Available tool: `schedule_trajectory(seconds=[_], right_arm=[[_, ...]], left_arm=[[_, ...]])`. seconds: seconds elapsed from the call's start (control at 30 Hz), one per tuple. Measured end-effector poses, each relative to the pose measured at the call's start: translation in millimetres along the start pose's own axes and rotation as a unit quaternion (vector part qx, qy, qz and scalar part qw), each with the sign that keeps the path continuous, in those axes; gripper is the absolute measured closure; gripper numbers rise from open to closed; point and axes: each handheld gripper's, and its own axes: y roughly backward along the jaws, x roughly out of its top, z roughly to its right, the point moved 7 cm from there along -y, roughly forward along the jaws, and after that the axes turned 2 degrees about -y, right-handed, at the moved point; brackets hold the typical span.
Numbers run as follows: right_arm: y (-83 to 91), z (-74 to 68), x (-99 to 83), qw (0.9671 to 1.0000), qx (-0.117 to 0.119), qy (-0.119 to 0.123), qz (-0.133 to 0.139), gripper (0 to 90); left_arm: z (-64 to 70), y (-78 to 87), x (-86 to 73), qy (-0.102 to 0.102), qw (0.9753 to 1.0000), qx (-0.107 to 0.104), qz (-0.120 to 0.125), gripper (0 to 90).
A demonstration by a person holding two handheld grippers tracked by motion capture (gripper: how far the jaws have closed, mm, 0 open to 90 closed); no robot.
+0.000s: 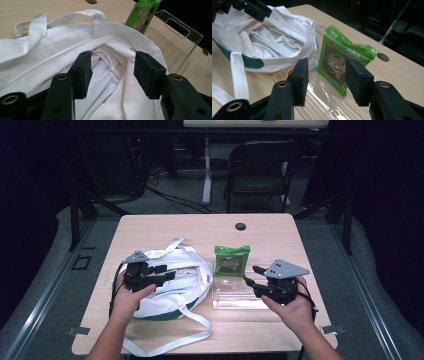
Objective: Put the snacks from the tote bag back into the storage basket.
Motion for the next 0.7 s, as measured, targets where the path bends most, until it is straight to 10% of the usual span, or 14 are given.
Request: schedule_trajectory(seconds=[0.7], right_arm=[[3.4,-8.3,-55.9,0.9989,0.002,-0.034,0.031,55.0]], left_arm=[[-1.9,2.1,-0.3,0.0,1.0,0.006,0.001,48.5]])
